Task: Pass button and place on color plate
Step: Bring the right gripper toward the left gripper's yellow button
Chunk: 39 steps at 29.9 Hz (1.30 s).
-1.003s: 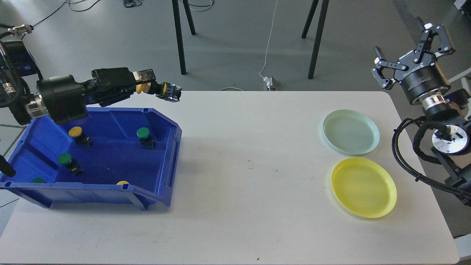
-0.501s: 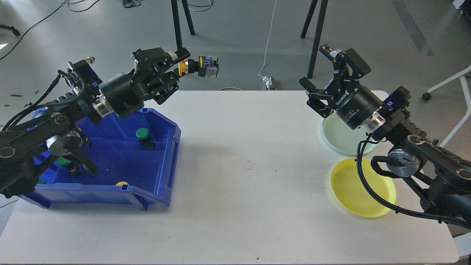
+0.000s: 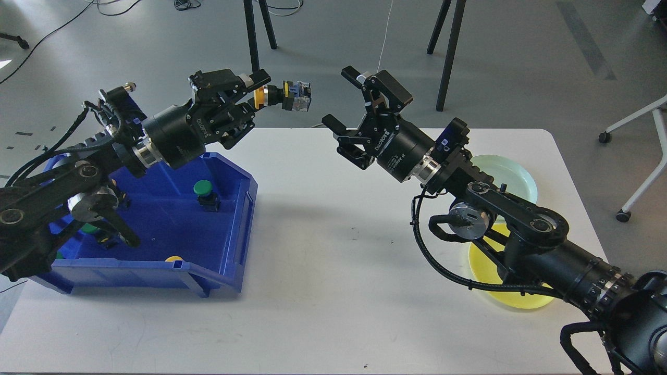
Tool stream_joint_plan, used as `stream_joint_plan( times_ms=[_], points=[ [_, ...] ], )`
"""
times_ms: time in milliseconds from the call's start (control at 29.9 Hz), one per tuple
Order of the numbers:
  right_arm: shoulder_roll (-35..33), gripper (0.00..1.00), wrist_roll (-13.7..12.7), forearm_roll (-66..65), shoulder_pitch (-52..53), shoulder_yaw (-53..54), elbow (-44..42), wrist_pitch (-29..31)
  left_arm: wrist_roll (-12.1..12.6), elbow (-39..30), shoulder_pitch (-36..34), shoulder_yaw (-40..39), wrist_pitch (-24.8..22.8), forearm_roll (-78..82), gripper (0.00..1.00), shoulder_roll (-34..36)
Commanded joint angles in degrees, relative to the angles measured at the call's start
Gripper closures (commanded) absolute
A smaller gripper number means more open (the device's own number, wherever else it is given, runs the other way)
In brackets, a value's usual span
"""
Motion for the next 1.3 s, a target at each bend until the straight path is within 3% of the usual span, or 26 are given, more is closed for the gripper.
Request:
stream_joint_plan(
  times_ms=[0, 869, 1270],
  points=[
    [2.39, 0.00, 0.00, 0.00, 1.43, -0.12, -2.37, 0.02, 0.00, 0.00, 0.00, -0.09, 0.00, -0.01, 0.88, 0.00],
    [3.62, 0.01, 0.09, 0.00, 4.60, -3.90, -5.45, 1.33, 0.00, 0.09, 0.09, -0.26, 0.00, -0.01, 0.87, -0.08],
    [3.62, 0.04, 1.49, 0.00, 5.57, -3.81, -5.54, 3.45, 0.00, 0.35, 0.09, -0.26, 0.00, 0.08, 0.87, -0.08]
  ],
)
